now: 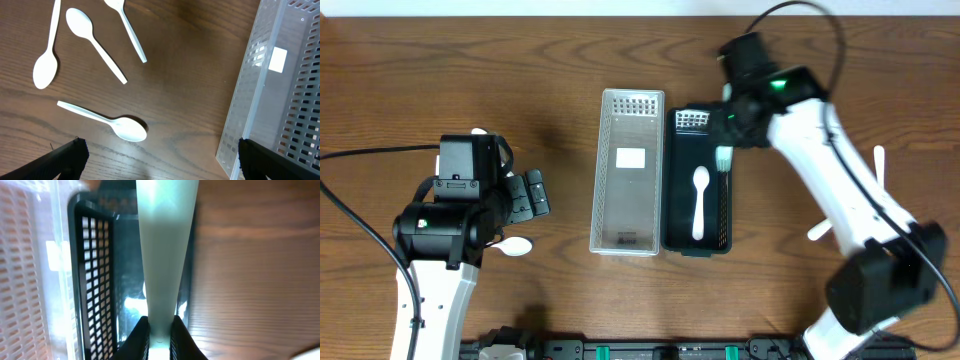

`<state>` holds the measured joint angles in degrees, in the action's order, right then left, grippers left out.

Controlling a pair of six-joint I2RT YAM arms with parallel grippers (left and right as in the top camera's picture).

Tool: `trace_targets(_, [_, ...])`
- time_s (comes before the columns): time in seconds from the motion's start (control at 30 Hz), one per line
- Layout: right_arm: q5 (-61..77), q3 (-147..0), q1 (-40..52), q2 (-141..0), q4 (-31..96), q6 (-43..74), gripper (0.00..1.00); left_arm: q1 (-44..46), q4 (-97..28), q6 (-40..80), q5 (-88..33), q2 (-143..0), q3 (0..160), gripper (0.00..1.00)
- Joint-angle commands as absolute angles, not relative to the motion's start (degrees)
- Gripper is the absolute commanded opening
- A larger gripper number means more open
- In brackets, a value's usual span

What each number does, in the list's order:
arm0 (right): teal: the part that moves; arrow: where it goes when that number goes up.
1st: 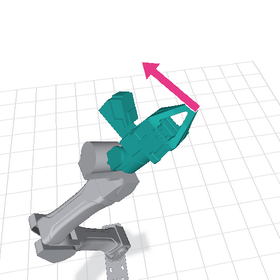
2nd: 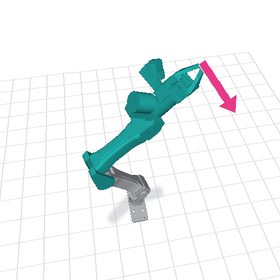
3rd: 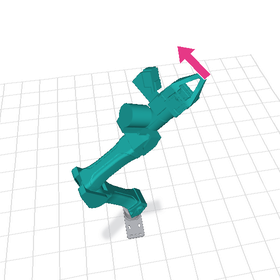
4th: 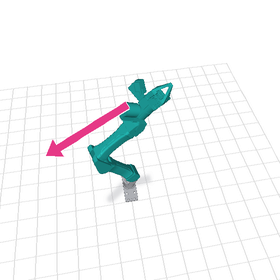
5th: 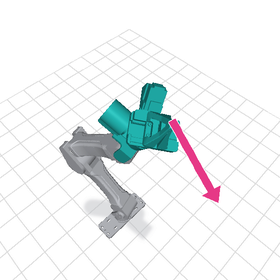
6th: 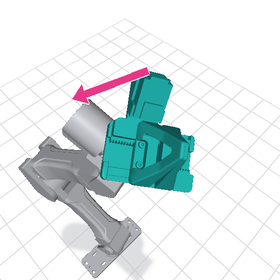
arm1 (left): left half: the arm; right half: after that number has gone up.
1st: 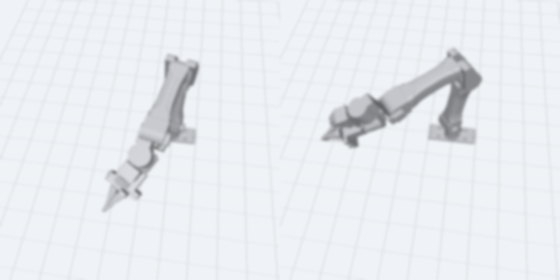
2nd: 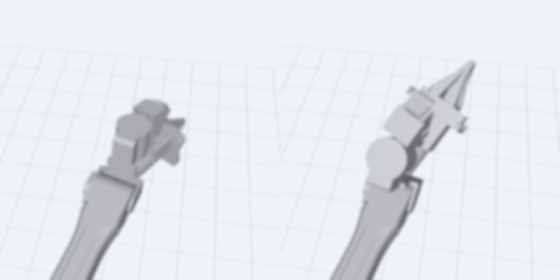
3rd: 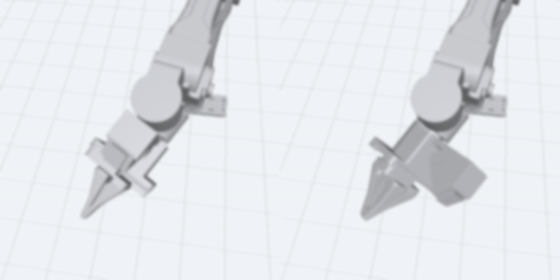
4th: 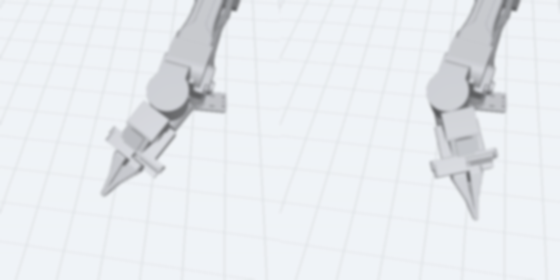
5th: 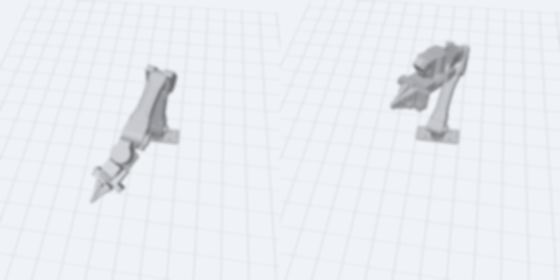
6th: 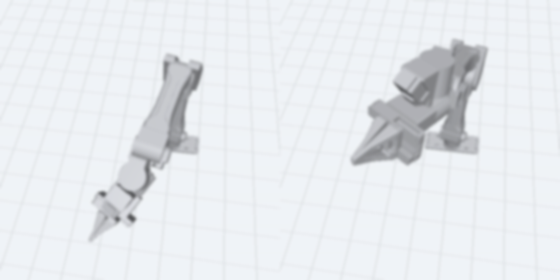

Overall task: Pack container
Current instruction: 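Place the mint fork into the black basket and withdraw right gripper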

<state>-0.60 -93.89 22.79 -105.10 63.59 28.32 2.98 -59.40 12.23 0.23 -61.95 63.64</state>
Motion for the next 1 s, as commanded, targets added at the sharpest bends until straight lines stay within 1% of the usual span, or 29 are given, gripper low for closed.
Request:
trace_targets(0.0, [-1.15, -93.03, 24.95, -110.39, 63.44, 31.27, 0.01, 2.59, -59.53, 12.56, 0.69, -62.11, 64.62, 0.98])
trace_targets(0.23, [0.36, -93.03, 26.85, -119.26, 62.78, 30.94, 0.03, 2.59, -59.55, 12.56, 0.69, -62.11, 64.62, 0.98])
trace_targets(0.27, [0.49, -93.03, 27.03, -119.77, 62.52, 30.59, 0.06, 2.57, -59.53, 12.56, 0.69, -62.11, 64.6, 0.98])
trace_targets(0.3, [0.49, -93.03, 27.16, -120.01, 62.35, 30.57, 0.12, 2.59, -59.55, 12.56, 0.69, -62.11, 64.62, 0.98])
trace_targets(0.33, [0.51, -93.03, 27.22, -120.01, 62.13, 30.57, 0.24, 2.59, -59.55, 12.56, 0.69, -62.11, 64.6, 0.98])
trace_targets(0.37, [0.51, -93.1, 27.24, -119.94, 62.08, 30.57, 0.33, 2.59, -59.55, 12.56, 0.69, -62.11, 64.6, 0.98])
trace_targets(0.43, [0.69, -93.62, 27.24, -119.42, 62.13, 29.76, 0.36, 2.59, -59.53, 12.56, 0.69, -62.11, 64.62, 0.98])
trace_targets(0.53, [0.97, -95.77, 27.07, -118.45, 63.66, 27.86, 0.38, 2.59, -59.53, 12.56, 0.69, -62.11, 64.6, 0.98])
trace_targets(0.67, [0.78, -103.2, 26.11, -115.98, 69.3, 26.72, 0.43, 2.57, -59.53, 12.56, 0.71, -62.11, 64.62, 0.98])
trace_targets(0.77, [-0.67, -109.06, 23.59, -112.38, 72.42, 28.29, 0.45, 2.59, -59.53, 12.56, 0.69, -62.11, 64.6, 0.98])
trace_targets(0.8, [-1.32, -110.54, 22.11, -110.76, 73.14, 29.69, 0.53, 2.59, -59.53, 12.56, 0.69, -62.11, 64.62, 0.98])
trace_targets(0.83, [-1.52, -111.42, 20.6, -109.19, 73.49, 30.55, 0.67, 2.57, -59.53, 12.56, 0.71, -62.11, 64.6, 0.98])
trace_targets(0.87, [-1.48, -112.01, 18.48, -107.2, 73.78, 31.31, 0.76, 2.59, -59.53, 12.56, 0.69, -62.11, 64.6, 0.98])
trace_targets(0.97, [-1.56, -112.05, 10.87, -101.54, 75.77, 32.8, 0.77, 2.59, -59.55, 12.58, 0.69, -62.11, 64.6, 0.98])
